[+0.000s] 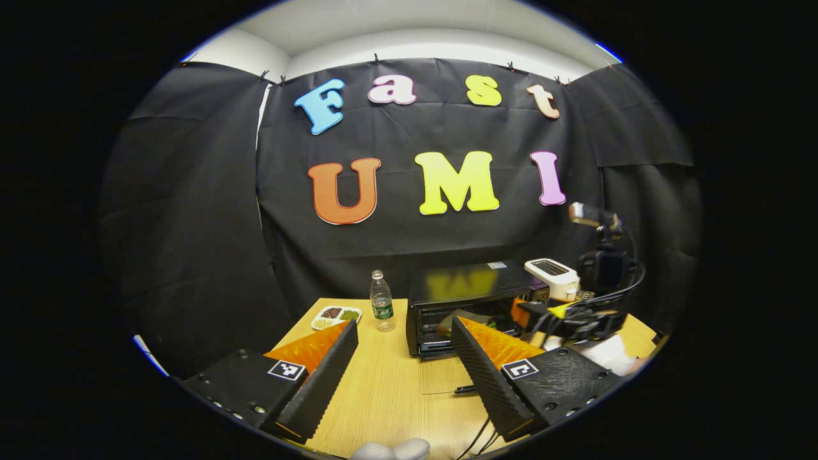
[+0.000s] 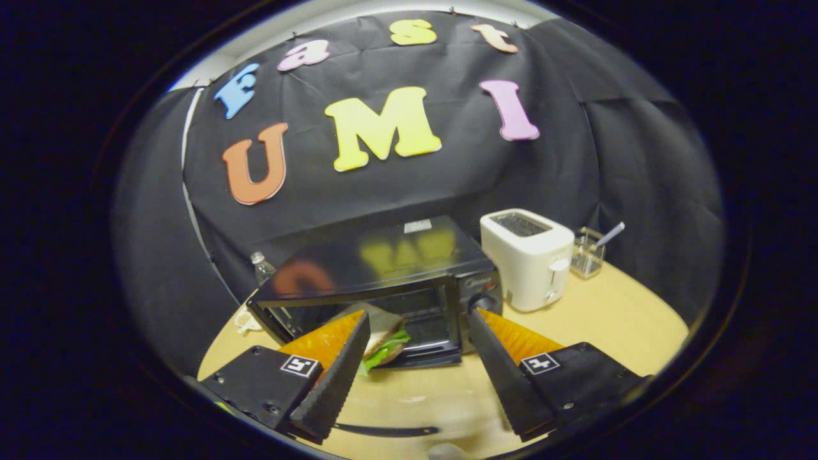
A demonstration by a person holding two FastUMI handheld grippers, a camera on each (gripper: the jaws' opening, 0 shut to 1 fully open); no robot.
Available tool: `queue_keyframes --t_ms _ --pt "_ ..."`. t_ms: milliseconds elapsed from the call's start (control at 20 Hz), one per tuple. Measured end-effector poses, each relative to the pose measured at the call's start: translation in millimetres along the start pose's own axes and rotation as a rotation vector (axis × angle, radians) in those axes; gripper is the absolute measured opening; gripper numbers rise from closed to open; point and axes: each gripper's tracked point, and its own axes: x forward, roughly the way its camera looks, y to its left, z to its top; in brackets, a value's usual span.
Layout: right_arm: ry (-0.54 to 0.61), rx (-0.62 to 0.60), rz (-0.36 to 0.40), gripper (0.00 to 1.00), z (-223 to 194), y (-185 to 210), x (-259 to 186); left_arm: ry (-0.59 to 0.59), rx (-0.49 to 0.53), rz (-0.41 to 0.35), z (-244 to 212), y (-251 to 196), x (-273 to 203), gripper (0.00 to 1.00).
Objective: Open the electric oven with the left hand, put the food in, and close the electric oven.
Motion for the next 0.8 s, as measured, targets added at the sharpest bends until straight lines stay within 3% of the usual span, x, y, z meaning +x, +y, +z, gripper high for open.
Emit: queue_keyframes --t_ms 400,450,500,550,750,800 --pt "-0.116 -0.143 -0.028 1.0 73.1 -81.5 -106.3 0.037 0.013 0.013 -28.4 -20.3 5.0 0.96" --pt "-0.12 -0.157 -0.034 0.9 77.4 -91.1 -116.9 0.049 0.017 0.01 -35.1 -25.6 6.1 0.96" --pt "-0.126 -0.161 -0.042 0.9 82.2 -101.9 -126.1 0.062 0.019 0.008 -42.4 -31.2 7.3 0.96" --pt "-0.13 -0.163 -0.048 1.0 86.2 -111.5 -134.8 0.075 0.017 -0.001 -50.7 -37.7 10.3 0.96" --pt "-0.133 -0.179 -0.08 1.0 95.9 -148.6 -158.3 0.149 0.015 -0.052 -89.4 -75.6 19.1 0.96" --pt "-0.131 -0.181 -0.088 0.9 97.3 -156.2 -163.4 0.163 0.015 -0.069 -99.9 -86.8 21.0 0.96"
